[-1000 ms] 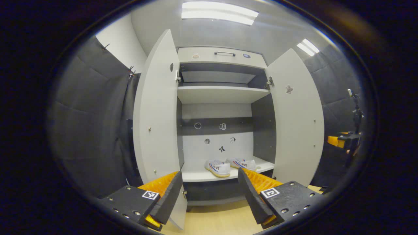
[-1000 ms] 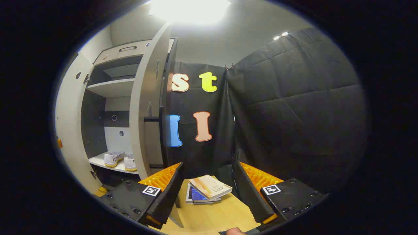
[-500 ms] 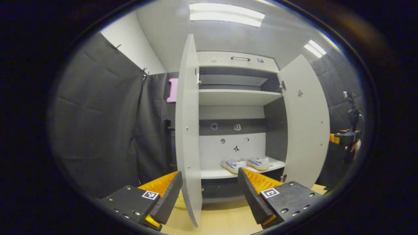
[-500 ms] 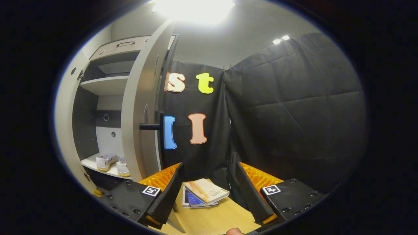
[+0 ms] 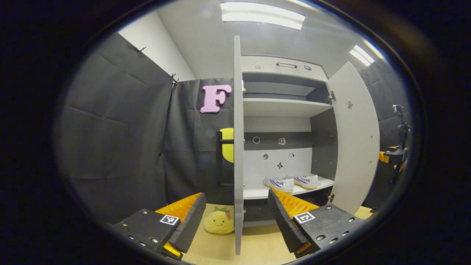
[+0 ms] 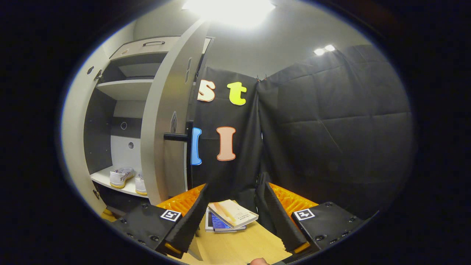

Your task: Grab one shoe with the right hand and put it into the shoe cabinet, grab the other shoe with the left hand and put it into the shoe cabinet; then close the right door with the right hand and the left door with the left hand.

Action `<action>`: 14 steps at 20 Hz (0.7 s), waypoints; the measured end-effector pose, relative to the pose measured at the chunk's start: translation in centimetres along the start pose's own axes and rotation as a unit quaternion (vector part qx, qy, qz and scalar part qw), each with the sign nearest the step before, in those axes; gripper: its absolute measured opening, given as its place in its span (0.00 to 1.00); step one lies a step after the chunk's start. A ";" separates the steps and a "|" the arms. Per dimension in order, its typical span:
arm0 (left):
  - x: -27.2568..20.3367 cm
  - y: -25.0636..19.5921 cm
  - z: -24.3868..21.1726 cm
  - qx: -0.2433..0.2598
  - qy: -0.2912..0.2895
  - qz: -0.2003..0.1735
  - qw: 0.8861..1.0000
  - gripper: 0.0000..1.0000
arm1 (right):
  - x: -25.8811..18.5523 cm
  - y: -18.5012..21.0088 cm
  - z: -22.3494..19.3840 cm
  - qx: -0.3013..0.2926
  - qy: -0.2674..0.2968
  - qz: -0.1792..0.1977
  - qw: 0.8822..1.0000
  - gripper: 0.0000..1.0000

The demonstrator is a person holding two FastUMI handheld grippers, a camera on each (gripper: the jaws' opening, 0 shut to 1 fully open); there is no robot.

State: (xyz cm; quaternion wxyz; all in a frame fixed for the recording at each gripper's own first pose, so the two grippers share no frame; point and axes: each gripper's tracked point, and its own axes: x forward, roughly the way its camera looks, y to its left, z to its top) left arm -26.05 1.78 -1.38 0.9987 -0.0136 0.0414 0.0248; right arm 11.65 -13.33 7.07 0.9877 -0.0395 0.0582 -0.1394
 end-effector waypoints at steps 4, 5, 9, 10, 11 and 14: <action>-0.2 1.2 -0.3 -0.008 0.004 0.001 1.000 0.97 | -0.6 1.3 0.1 -0.004 0.000 0.004 1.000 0.95; -0.2 1.3 -0.5 -0.009 0.006 0.001 1.000 0.97 | -0.7 1.4 0.1 -0.004 0.000 0.003 1.000 0.95; -0.3 2.0 -0.8 -0.012 0.008 0.002 1.000 0.99 | -1.2 2.8 0.3 -0.007 0.000 0.007 1.000 0.92; -0.4 2.4 -0.8 -0.014 0.009 0.003 1.000 0.97 | -1.4 3.2 0.4 -0.008 -0.001 0.012 1.000 0.95; -0.6 2.8 -0.9 -0.016 0.010 0.005 1.000 0.99 | -1.6 3.8 0.4 -0.009 -0.001 0.019 1.000 0.92; -0.9 3.8 -1.1 -0.019 0.012 0.014 1.000 0.99 | -1.9 6.1 0.5 -0.012 -0.004 0.038 0.999 0.95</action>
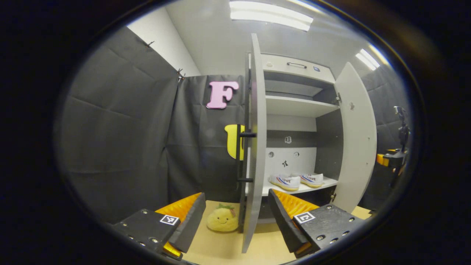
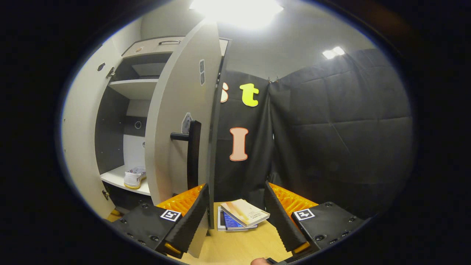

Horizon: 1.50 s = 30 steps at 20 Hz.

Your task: Grab one shoe with the right hand and put it into the shoe cabinet, grab the other shoe with the left hand and put it into the shoe cabinet; then close the right door with the right hand and the left door with the left hand.

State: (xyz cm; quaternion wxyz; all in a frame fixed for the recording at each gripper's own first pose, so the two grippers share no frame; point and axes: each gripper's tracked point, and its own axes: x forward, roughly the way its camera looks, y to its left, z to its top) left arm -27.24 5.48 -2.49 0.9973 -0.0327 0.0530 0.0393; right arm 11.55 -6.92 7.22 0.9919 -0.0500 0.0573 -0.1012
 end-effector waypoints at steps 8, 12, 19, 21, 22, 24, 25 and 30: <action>-1.1 2.8 0.3 0.005 0.001 0.030 1.000 0.99 | 0.3 5.9 0.5 -0.004 -0.004 0.060 0.998 0.95; -0.9 3.9 0.3 0.003 0.001 0.047 0.999 0.99 | -0.1 7.6 0.3 -0.009 -0.005 0.077 0.997 0.97; 1.9 6.2 1.2 0.003 -0.006 0.090 0.996 0.99 | -1.6 7.4 -0.5 -0.006 -0.002 0.088 0.996 0.96; 3.4 7.2 1.7 0.005 -0.009 0.101 0.995 0.99 | -1.9 7.0 -1.1 -0.008 0.001 0.089 0.996 0.98; 4.2 7.5 1.9 0.004 -0.010 0.105 0.994 0.99 | -2.1 6.8 -1.4 -0.008 0.004 0.088 0.996 0.98; 5.4 7.7 2.0 0.003 -0.010 0.108 0.994 0.99 | -2.2 6.4 -1.7 -0.006 0.007 0.089 0.996 0.98; 6.0 7.6 2.0 0.005 -0.009 0.109 0.994 0.99 | -2.2 6.1 -1.9 -0.006 0.009 0.088 0.996 0.98; 8.1 6.2 1.0 0.007 0.002 0.098 0.995 0.97 | -2.2 4.5 -2.2 -0.003 0.011 0.076 0.997 0.96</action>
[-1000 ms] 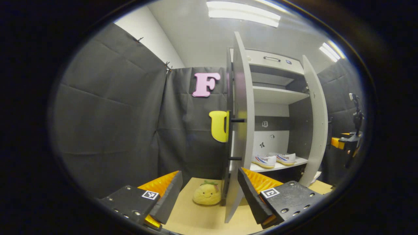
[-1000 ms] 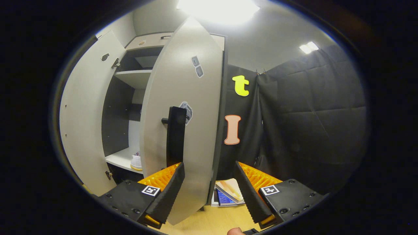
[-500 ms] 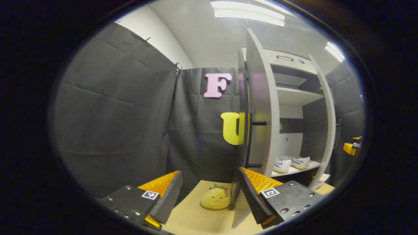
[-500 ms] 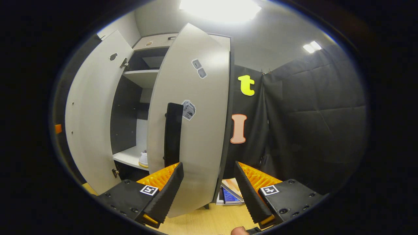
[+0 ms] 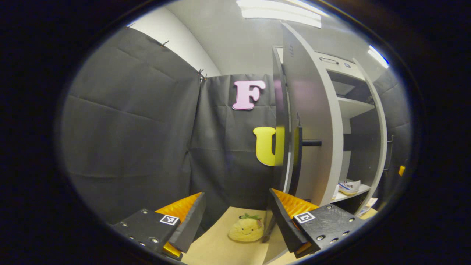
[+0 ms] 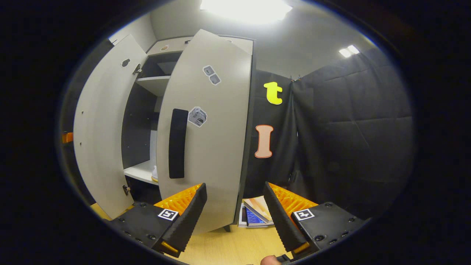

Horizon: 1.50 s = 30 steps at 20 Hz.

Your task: Grab one shoe with the right hand and put it into the shoe cabinet, grab the other shoe with the left hand and put it into the shoe cabinet; then close the right door with the right hand and the left door with the left hand.

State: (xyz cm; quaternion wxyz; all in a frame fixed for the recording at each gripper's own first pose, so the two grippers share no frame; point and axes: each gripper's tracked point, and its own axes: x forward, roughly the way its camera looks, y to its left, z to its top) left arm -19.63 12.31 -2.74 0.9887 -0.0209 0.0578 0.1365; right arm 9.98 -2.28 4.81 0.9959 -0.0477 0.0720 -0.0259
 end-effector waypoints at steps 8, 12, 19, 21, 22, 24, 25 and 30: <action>0.2 -0.6 -0.1 0.007 -0.002 0.002 1.000 0.94 | 0.4 -1.0 -1.2 -0.001 0.012 0.003 1.000 0.98; -0.1 -1.7 -0.2 -0.002 0.001 -0.003 1.000 0.94 | 0.8 -1.2 -1.7 -0.001 0.016 0.010 1.000 0.98; -0.9 -8.0 0.1 0.009 -0.004 -0.061 0.998 0.94 | 1.2 -1.4 -1.7 -0.001 0.016 0.018 1.000 0.98; -1.0 -9.4 0.0 0.008 -0.005 -0.070 0.998 0.94 | 1.0 -2.1 -1.9 0.002 0.016 0.015 1.000 0.98; -1.0 -10.1 -0.1 0.006 -0.004 -0.075 0.997 0.94 | 0.9 -2.6 -2.0 0.002 0.017 0.012 1.000 0.98; -0.8 -11.2 -0.2 0.001 -0.002 -0.079 0.997 0.94 | 0.7 -3.7 -2.3 0.001 0.019 0.003 1.000 0.98; -0.6 -11.7 -0.3 0.000 0.000 -0.079 0.997 0.94 | 0.6 -4.2 -2.4 0.000 0.021 0.000 1.000 0.98; 0.1 -14.6 -0.3 -0.009 0.000 -0.091 0.996 0.94 | -0.4 -7.2 -2.8 0.002 0.026 -0.020 0.999 0.96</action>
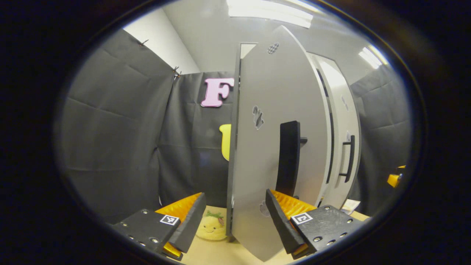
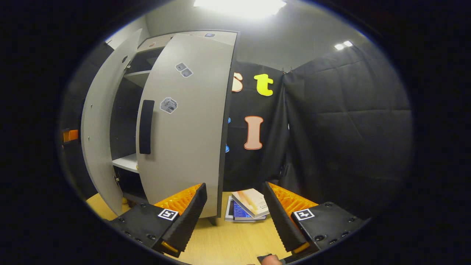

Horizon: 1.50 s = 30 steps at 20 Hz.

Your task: Grab one shoe with the right hand and put it into the shoe cabinet, grab the other shoe with the left hand and put it into the shoe cabinet; then close the right door with the right hand and the left door with the left hand.

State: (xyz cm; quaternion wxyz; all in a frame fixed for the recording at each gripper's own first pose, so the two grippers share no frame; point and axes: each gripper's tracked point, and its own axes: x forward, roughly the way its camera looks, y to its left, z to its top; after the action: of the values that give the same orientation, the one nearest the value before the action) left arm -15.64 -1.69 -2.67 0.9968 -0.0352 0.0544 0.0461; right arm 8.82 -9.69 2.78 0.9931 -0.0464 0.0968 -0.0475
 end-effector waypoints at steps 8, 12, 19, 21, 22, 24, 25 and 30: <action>3.4 -6.2 -0.3 0.017 -0.002 -0.030 0.999 0.94 | -1.6 -4.7 -0.6 -0.001 0.003 -0.031 1.000 0.98; 2.5 -7.1 -0.1 0.024 -0.005 -0.025 0.999 0.94 | -1.9 -6.1 -0.7 0.009 0.001 -0.030 0.999 0.96; -0.6 -6.1 0.5 0.047 -0.010 0.004 0.999 0.94 | -0.8 -3.7 0.3 0.023 -0.027 0.036 0.999 0.97; -2.2 -5.9 0.8 0.057 -0.012 0.002 0.998 0.94 | -1.0 -2.6 0.7 0.025 -0.036 0.050 0.998 0.97; -3.0 -5.7 1.1 0.062 -0.014 0.003 0.998 0.94 | -1.3 -1.9 0.9 0.028 -0.039 0.057 0.997 0.98; -4.8 -5.2 1.6 0.066 -0.018 0.001 0.998 0.94 | -1.9 -0.8 1.4 0.030 -0.044 0.068 0.996 0.97; -5.8 -5.0 1.8 0.066 -0.021 -0.002 0.998 0.94 | -2.3 -0.3 1.6 0.030 -0.047 0.070 0.996 0.97; -9.8 -4.0 2.2 0.064 -0.021 -0.014 0.998 0.94 | -5.5 2.1 2.6 0.038 -0.055 0.081 0.994 0.98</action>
State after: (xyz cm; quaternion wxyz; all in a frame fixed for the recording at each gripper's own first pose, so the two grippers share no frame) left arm -24.76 -6.41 0.84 0.9985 0.0293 0.0354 0.0293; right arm 4.15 -6.82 6.17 0.9985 -0.0028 0.0436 0.0323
